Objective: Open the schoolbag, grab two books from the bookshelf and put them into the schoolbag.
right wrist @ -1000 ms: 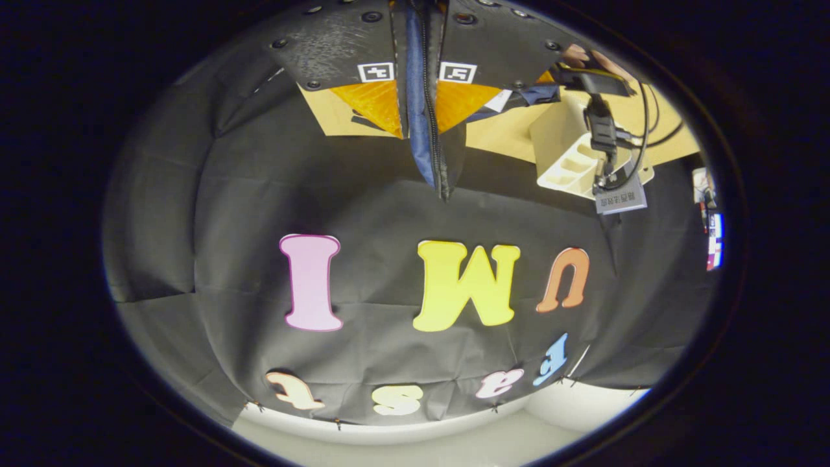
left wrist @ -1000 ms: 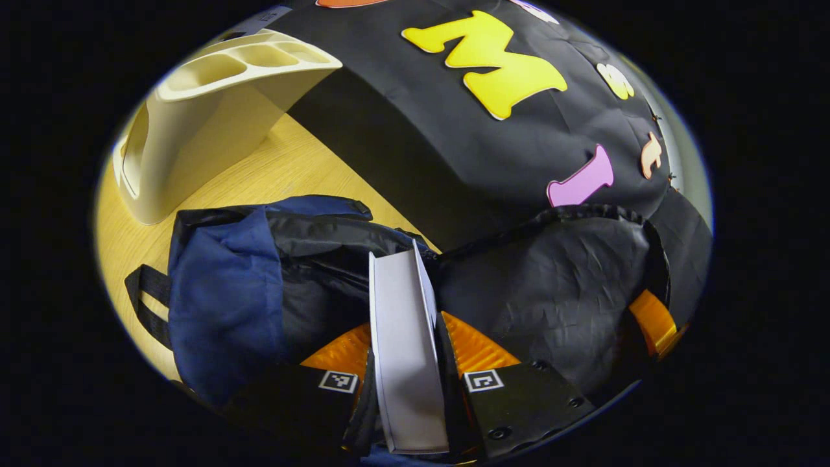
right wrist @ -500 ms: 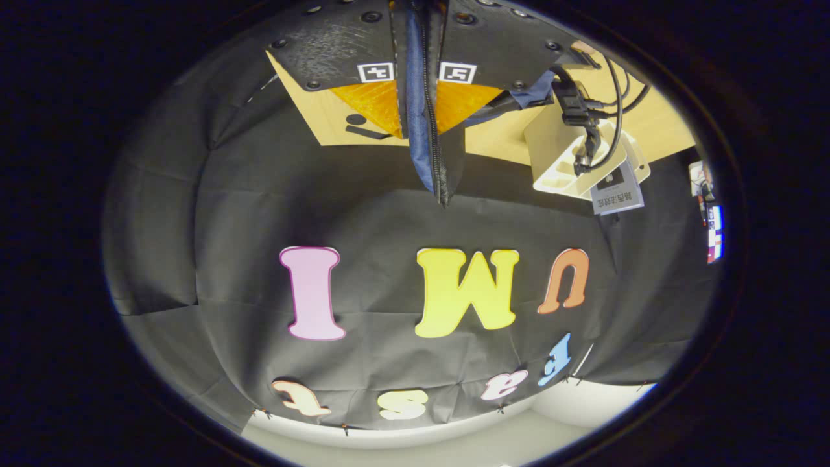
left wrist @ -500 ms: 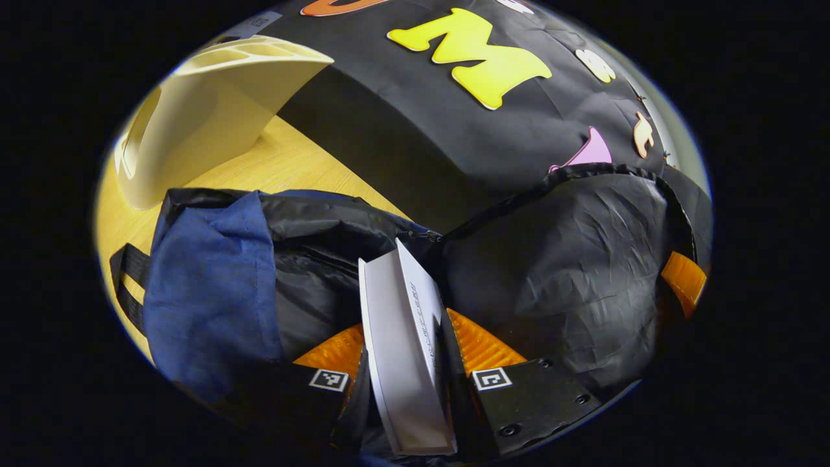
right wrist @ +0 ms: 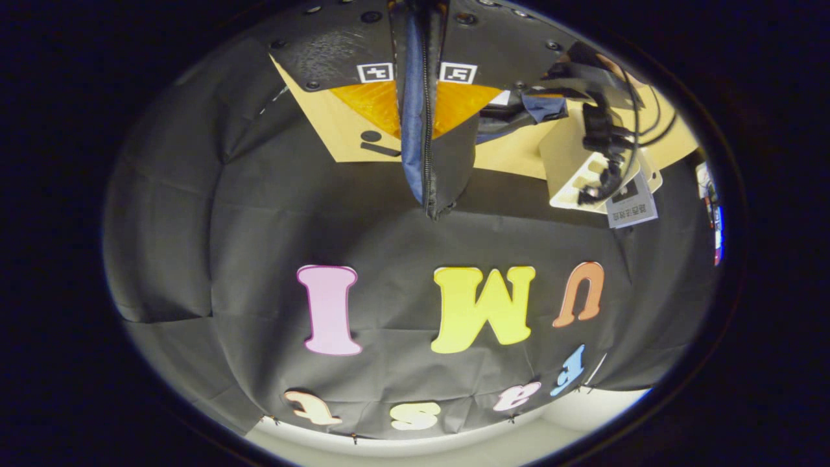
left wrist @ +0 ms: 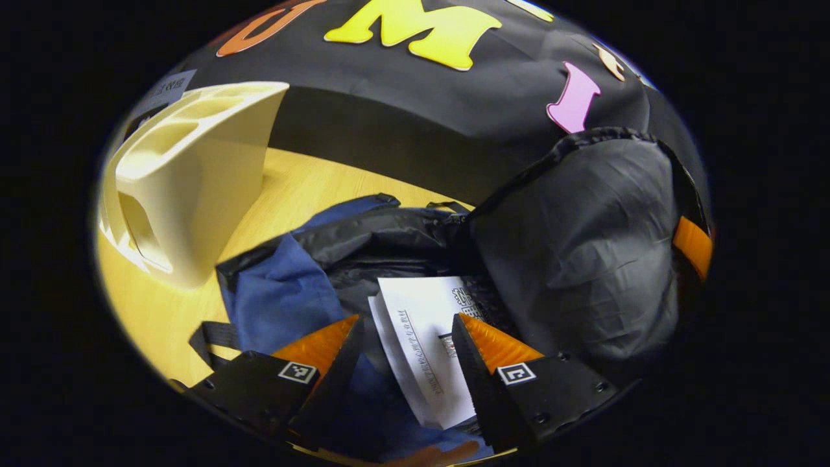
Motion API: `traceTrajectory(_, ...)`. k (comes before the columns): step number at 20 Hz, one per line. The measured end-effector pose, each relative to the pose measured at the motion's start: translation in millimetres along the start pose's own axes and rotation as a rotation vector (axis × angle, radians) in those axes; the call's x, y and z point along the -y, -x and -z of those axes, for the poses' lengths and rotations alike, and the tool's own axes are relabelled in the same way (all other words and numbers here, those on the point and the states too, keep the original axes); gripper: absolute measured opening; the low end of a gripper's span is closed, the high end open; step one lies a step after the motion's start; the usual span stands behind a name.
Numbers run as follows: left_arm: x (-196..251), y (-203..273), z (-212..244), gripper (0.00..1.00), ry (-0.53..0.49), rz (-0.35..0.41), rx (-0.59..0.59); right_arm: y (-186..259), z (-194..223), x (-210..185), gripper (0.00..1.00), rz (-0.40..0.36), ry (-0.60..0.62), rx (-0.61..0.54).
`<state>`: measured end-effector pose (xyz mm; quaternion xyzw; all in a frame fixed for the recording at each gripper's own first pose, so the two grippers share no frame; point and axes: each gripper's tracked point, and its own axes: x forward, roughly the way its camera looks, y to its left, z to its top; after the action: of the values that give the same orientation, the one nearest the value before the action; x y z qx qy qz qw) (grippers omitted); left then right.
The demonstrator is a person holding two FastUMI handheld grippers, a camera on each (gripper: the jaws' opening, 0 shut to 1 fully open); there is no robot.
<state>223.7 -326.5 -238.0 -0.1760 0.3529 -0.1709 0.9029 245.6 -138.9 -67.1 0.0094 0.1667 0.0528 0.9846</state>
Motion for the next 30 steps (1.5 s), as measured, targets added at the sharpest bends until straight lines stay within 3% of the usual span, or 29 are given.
traceTrajectory(5, -31, 53, -47, 0.86, -0.124, -0.039, 0.13, -2, 8, -4, 0.11, 0.025, 0.013, -0.022)
traceTrajectory(8, -63, 85, -73, 0.85, -0.209, -0.12, 0.199, -3, 7, -10, 0.12, 0.03, 0.021, -0.02)
traceTrajectory(14, -103, 149, -118, 0.87, -0.27, -0.177, 0.321, -1, 7, -22, 0.11, 0.048, 0.031, -0.004)
traceTrajectory(16, -127, 171, -138, 0.96, -0.282, -0.232, 0.367, -1, 8, -23, 0.11, 0.06, 0.036, -0.004)
traceTrajectory(24, -210, 237, -219, 0.98, -0.277, -0.443, 0.468, -3, 8, -27, 0.12, 0.077, -0.003, -0.015)
traceTrajectory(30, -247, 230, -279, 0.98, -0.207, -0.427, 0.405, -2, 12, -25, 0.12, 0.069, -0.033, -0.028)
